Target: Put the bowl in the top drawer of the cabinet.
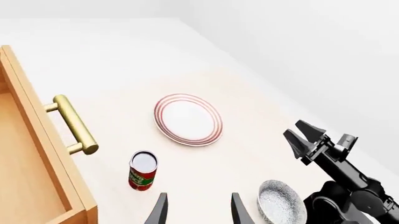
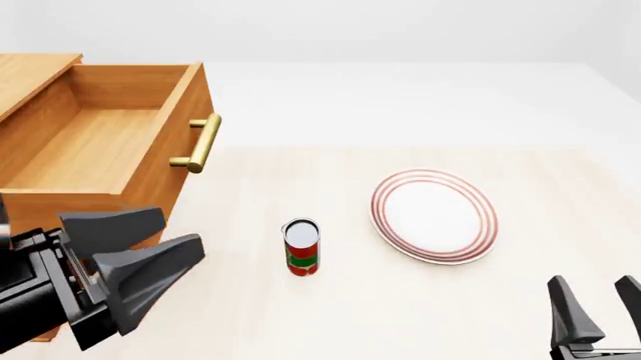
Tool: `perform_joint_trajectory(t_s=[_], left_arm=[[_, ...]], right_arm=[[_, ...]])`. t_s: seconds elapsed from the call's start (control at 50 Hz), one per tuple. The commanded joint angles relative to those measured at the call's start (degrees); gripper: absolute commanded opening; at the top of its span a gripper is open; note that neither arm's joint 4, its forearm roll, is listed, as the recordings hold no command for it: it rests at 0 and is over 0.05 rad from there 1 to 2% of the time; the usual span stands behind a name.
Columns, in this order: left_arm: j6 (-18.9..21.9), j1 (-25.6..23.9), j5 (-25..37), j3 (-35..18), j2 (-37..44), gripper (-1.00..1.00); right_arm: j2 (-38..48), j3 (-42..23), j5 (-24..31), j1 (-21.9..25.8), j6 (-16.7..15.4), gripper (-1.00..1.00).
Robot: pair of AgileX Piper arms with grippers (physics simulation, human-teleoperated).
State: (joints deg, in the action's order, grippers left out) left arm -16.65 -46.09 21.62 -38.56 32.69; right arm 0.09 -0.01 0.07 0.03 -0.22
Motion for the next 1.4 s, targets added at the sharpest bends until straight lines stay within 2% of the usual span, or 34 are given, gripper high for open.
perform_joint_trajectory(t_s=[0.02, 0.12, 0.26, 0.34, 1.22, 1.3, 1.32, 1.4], left_arm=[[-3.0, -3.7, -1.0, -1.3, 7.1, 1.0], [-5.3, -5.1, -0.8, -2.2, 9.4, 1.0], [-5.5, -6.3, -0.7, -3.0, 11.4, 1.0], [-7.9, -7.7, -1.2, -2.7, 13.7, 1.0], [-14.0, -12.5, -5.4, -7.6, 32.2, 1.0], [-15.1, -12.9, -6.2, -8.5, 35.4, 1.0], [-15.0, -11.8, -4.0, -12.0, 39.7, 1.0], [-15.0, -11.9, -4.1, -12.2, 40.4, 1.0]], right_arm=[[0.0, 0.0, 0.0, 0.0, 0.0, 1.0], [0.0, 0.0, 0.0, 0.0, 0.0, 1.0], [0.0, 0.0, 0.0, 0.0, 0.0, 1.0], [0.0, 0.0, 0.0, 0.0, 0.0, 1.0], [0.0, 0.0, 0.0, 0.0, 0.0, 1.0], [0.0, 0.0, 0.0, 0.0, 0.0, 1.0], [0.0, 0.0, 0.0, 0.0, 0.0, 1.0], [0.0, 0.0, 0.0, 0.0, 0.0, 1.0]])
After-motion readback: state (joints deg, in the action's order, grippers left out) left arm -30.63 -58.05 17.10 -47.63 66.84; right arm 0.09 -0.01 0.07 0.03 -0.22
